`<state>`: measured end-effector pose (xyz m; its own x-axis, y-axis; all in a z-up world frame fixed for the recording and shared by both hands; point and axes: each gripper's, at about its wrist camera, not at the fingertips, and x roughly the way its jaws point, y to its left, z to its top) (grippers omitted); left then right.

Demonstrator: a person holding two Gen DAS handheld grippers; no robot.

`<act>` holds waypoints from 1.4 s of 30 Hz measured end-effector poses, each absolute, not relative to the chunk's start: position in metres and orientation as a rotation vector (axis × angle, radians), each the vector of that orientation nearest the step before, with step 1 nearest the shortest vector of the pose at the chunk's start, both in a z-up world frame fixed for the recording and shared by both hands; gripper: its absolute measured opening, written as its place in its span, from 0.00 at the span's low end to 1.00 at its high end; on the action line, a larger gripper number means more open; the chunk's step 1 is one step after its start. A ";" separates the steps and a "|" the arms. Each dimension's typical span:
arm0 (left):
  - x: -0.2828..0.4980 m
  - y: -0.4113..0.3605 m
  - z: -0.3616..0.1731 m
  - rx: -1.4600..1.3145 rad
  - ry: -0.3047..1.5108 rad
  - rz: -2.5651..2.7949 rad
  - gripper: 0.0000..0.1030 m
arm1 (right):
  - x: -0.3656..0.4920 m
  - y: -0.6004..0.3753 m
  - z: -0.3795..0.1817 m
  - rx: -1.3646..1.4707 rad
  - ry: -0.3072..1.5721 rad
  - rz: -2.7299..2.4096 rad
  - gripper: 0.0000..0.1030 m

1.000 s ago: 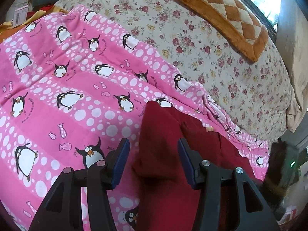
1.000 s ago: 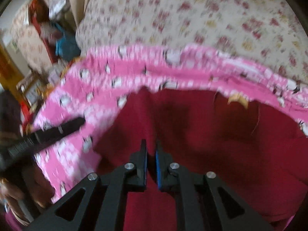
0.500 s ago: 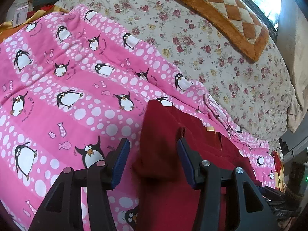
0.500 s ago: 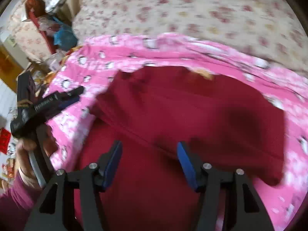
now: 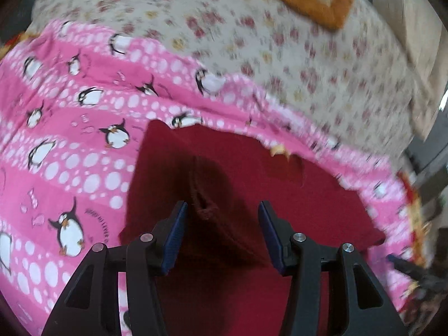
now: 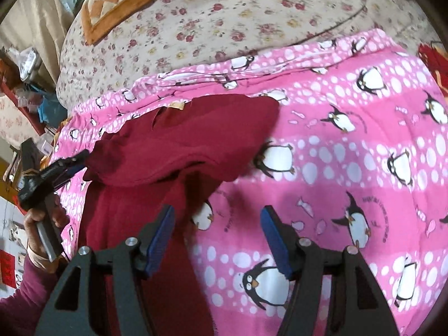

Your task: Fold small clothes

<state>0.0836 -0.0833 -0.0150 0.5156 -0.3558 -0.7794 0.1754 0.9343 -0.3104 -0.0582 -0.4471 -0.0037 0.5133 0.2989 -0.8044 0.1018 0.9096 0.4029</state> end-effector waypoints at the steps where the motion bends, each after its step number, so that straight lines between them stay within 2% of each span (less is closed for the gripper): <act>1: 0.087 -0.088 -0.019 -0.192 0.988 -0.324 0.13 | -0.058 -0.448 -0.005 0.437 1.030 0.123 0.65; 2: 0.092 -0.090 -0.022 -0.192 1.002 -0.324 0.00 | -0.059 -0.449 -0.007 0.437 1.026 0.120 0.65; 5: 0.100 -0.081 -0.017 -0.288 0.974 -0.343 0.00 | -0.056 -0.450 -0.011 0.424 1.026 0.100 0.65; 10: 0.095 -0.037 0.025 -0.374 0.785 -0.287 0.00 | -0.043 -0.438 -0.023 0.394 1.036 0.098 0.65; 15: 0.102 -0.025 -0.004 -0.398 0.897 -0.250 0.00 | -0.025 -0.429 -0.030 0.462 1.025 0.101 0.66; 17: 0.102 -0.029 -0.006 -0.391 0.902 -0.250 0.00 | -0.019 -0.424 -0.027 0.478 1.005 0.113 0.66; 19: 0.101 -0.031 -0.003 -0.392 0.894 -0.260 0.00 | -0.011 -0.413 -0.026 0.453 0.993 0.115 0.73; 23: 0.099 -0.033 -0.002 -0.384 0.890 -0.256 0.00 | 0.012 -0.391 -0.038 0.380 1.017 0.077 0.73; 24: 0.100 -0.033 -0.003 -0.387 0.892 -0.254 0.00 | 0.017 -0.390 -0.042 0.370 1.018 0.043 0.71; 25: 0.101 -0.032 -0.004 -0.390 0.894 -0.253 0.00 | 0.022 -0.390 -0.046 0.345 1.017 -0.002 0.59; 28: 0.101 -0.029 -0.005 -0.392 0.905 -0.248 0.00 | 0.021 -0.400 -0.048 0.292 1.041 -0.060 0.35; 30: 0.101 -0.032 -0.008 -0.367 0.930 -0.235 0.00 | 0.006 -0.411 -0.040 0.284 1.013 -0.067 0.29; 34: 0.100 -0.046 -0.022 -0.329 0.993 -0.244 0.00 | -0.013 -0.431 -0.046 0.242 1.016 -0.126 0.23; 38: 0.093 -0.051 -0.025 -0.278 1.013 -0.231 0.00 | -0.021 -0.442 -0.046 0.303 1.025 -0.085 0.23; 42: 0.092 -0.046 -0.027 -0.299 1.029 -0.227 0.00 | -0.037 -0.464 -0.020 0.444 0.980 -0.055 0.33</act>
